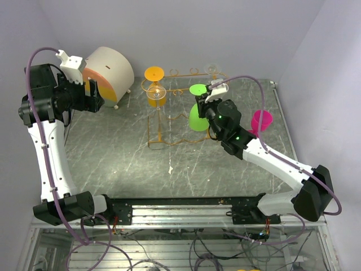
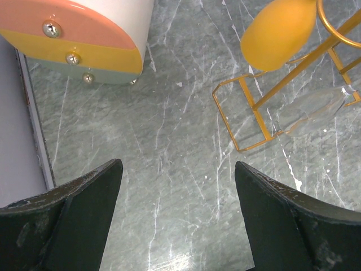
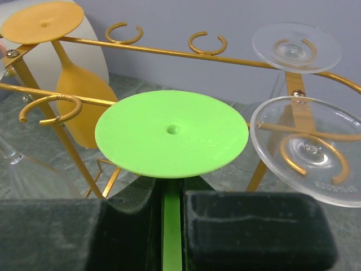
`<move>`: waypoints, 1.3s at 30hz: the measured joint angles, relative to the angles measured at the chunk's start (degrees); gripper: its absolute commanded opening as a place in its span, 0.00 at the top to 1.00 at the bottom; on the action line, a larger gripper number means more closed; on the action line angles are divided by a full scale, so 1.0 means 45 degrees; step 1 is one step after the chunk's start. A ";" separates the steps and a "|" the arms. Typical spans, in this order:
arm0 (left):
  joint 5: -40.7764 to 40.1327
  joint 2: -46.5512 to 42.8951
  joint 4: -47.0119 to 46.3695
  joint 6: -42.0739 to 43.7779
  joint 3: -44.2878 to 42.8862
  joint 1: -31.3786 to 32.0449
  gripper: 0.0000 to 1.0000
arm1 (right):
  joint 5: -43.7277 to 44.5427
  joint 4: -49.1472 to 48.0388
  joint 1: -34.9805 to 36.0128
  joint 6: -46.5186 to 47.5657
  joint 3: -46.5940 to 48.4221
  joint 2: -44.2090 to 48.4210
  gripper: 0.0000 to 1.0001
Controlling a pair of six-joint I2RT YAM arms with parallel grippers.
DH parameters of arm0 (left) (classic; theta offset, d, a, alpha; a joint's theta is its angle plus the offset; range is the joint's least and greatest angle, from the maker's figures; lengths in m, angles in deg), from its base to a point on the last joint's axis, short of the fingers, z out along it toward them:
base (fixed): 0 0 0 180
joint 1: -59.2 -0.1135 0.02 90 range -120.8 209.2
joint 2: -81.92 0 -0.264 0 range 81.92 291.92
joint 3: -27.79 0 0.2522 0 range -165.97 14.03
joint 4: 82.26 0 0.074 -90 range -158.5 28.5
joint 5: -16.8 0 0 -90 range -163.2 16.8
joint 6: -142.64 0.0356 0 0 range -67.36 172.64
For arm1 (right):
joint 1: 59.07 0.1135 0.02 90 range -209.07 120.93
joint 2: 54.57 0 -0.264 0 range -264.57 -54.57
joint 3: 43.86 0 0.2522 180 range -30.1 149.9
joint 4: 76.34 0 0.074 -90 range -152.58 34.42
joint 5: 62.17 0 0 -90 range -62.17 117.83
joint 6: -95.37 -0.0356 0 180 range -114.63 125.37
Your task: Place the wine glass upside down on the wine glass rack
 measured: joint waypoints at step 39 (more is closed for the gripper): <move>0.0607 0.0525 0.1948 0.0806 -0.1195 0.0447 0.00 | -0.0855 0.5391 0.0005 -0.2307 -0.0714 0.6766 0.00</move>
